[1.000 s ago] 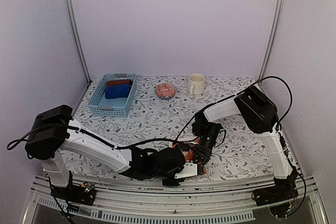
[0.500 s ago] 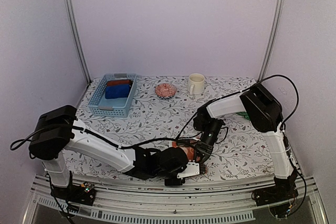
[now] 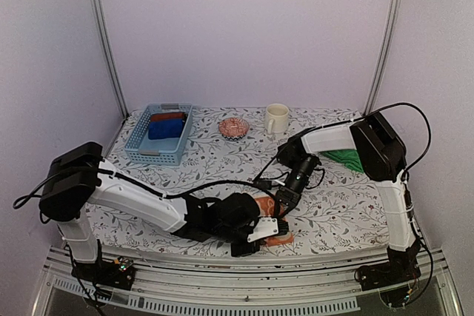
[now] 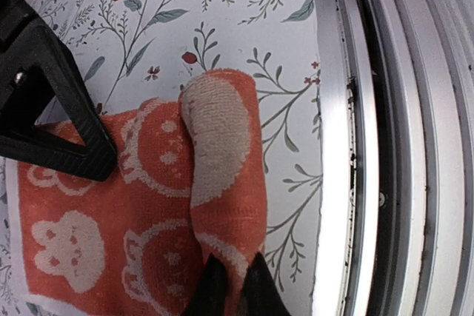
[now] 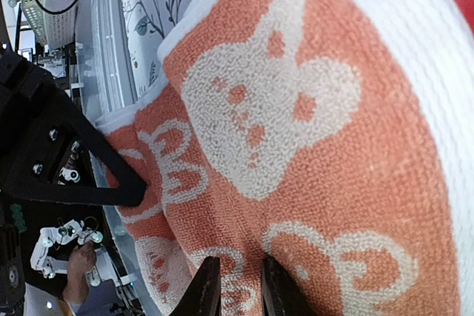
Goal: Roll the towels
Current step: Roll the towel at the center of the board.
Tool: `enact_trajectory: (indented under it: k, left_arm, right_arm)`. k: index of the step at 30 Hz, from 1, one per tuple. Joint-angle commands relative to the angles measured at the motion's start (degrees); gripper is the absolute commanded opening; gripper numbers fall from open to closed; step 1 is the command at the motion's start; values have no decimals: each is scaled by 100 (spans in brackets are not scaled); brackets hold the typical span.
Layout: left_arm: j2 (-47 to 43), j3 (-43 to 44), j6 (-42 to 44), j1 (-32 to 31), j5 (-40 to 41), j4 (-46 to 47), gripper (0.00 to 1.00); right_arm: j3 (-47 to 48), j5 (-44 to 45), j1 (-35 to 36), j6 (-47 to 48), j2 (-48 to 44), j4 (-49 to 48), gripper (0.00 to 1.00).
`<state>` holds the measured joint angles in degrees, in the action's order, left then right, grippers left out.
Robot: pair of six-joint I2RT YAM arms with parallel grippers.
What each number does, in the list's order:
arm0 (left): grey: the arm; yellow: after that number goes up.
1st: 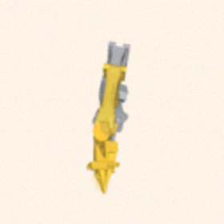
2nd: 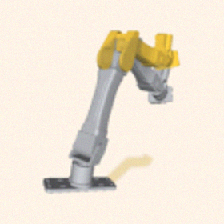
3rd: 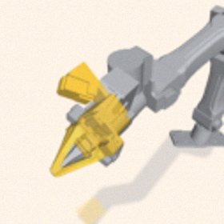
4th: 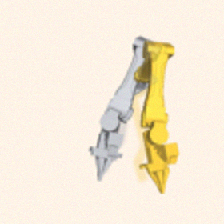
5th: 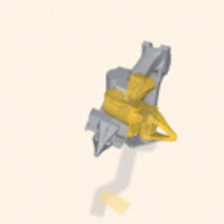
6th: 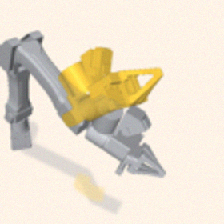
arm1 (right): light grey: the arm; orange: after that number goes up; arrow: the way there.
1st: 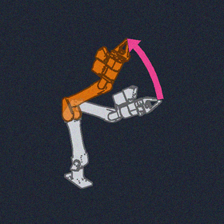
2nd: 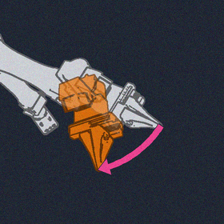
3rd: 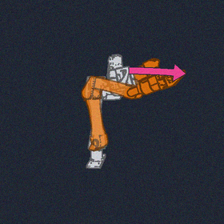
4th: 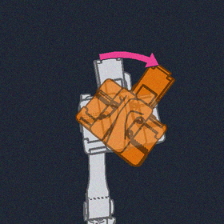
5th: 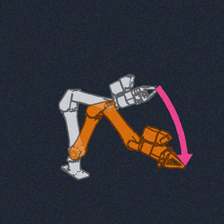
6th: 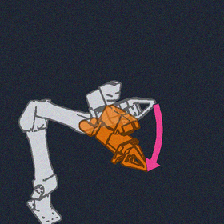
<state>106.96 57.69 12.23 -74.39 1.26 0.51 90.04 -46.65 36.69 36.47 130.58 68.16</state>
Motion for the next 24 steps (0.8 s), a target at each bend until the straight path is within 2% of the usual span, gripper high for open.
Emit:
enact_trajectory:
  k: [1,9,16,21,24]
  left_arm:
    - [-188,-43,-111,153,-730,-200,0]
    - [300,87,-671,842,-1973,-360,0]
    - [785,338,-962,1163,-2638,-594,0]
    - [1108,712,-1095,1415,-3267,-938,0]
    - [1419,979,-1250,1584,-3754,-1178,0]
  right_arm:
    - [88,835,4,-502,272,-698,23]
    - [212,316,-16,-300,-25,-442,23]
    - [250,-474,-430,67,-1260,-63,28]
    - [-643,-544,-820,58,-2555,-771,29]
    - [-1509,-186,-875,19,-3428,-1510,28]
